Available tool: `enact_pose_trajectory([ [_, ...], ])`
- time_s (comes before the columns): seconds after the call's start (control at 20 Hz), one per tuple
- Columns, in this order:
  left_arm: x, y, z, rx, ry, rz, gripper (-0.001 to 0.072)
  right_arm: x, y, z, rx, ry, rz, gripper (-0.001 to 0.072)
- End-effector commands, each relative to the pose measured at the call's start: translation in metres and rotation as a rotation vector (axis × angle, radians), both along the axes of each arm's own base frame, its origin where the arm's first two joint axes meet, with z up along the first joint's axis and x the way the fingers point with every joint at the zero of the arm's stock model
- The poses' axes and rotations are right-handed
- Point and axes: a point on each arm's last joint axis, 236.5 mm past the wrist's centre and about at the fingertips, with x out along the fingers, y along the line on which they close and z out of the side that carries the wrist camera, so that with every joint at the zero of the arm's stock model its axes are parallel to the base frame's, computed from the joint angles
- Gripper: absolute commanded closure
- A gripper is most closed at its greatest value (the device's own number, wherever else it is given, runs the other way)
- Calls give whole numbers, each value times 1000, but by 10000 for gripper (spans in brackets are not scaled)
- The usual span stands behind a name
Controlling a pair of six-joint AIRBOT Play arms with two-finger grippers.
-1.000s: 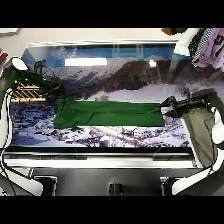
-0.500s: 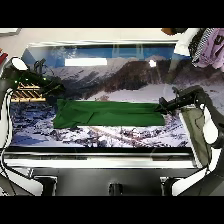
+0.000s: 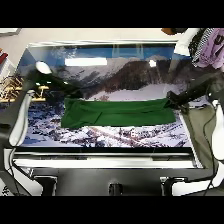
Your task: Fold the clothes and pants, and hang the long-sleeved shirts on hangers.
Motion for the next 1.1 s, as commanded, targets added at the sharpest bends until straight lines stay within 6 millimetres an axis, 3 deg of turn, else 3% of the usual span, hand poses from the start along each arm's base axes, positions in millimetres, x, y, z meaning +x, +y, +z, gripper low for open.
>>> enact_pose_trajectory([
  [0.0,-14,-113,-15,-145,20,-23,680,-9,-12,57,-76,-55,-58,683],
  [0.1,-33,-176,-20,-216,34,-42,680,-12,-12,87,-88,-104,-86,683],
  [0.3,-76,-282,-19,-378,60,-47,681,-14,-12,135,-92,-180,-167,683],
  [0.5,-103,-347,-19,-504,119,32,681,-22,-6,167,-74,-214,-194,683],
  [0.8,-132,-401,-31,-622,242,106,682,-37,-2,185,-70,-222,-216,683],
  [0.9,-136,-405,-30,-625,245,84,681,-43,-1,183,-70,-198,-207,683],
  [1.05,-147,-389,-24,-615,302,-10,682,-44,-1,182,-70,-195,-206,683],
])
